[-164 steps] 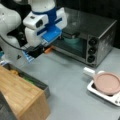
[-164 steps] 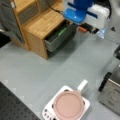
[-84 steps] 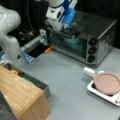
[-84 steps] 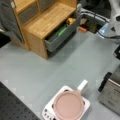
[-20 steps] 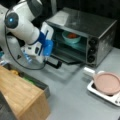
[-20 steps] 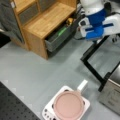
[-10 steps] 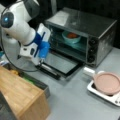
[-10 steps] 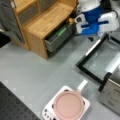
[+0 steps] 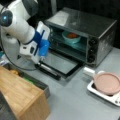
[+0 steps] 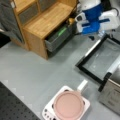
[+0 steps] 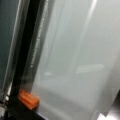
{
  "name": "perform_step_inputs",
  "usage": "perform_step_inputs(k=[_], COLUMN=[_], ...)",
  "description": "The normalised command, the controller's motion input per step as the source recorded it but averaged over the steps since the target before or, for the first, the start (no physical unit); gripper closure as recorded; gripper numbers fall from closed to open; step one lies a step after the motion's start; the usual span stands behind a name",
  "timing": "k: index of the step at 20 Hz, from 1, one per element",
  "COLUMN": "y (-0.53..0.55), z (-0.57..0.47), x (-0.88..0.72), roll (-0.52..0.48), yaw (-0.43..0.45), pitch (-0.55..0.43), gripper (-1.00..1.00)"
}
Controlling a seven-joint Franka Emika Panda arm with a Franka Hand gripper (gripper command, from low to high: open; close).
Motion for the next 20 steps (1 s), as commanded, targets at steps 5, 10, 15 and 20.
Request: perform_step_inputs(k=[5,10,15,20], y=[0.13,0.18,0.01,-0.05], z=[-0.09,-0.17,-0.12,-0.06], x=[0.07,0.02,0.03,0.06], roll=[0.18,0.316,0.369,0.379], yaw=[0.132,0.209,0.195,0.142], pitch=[0.058,0.045,0.034,0.039], gripper=[-1.0,-1.0,-1.0,-1.0])
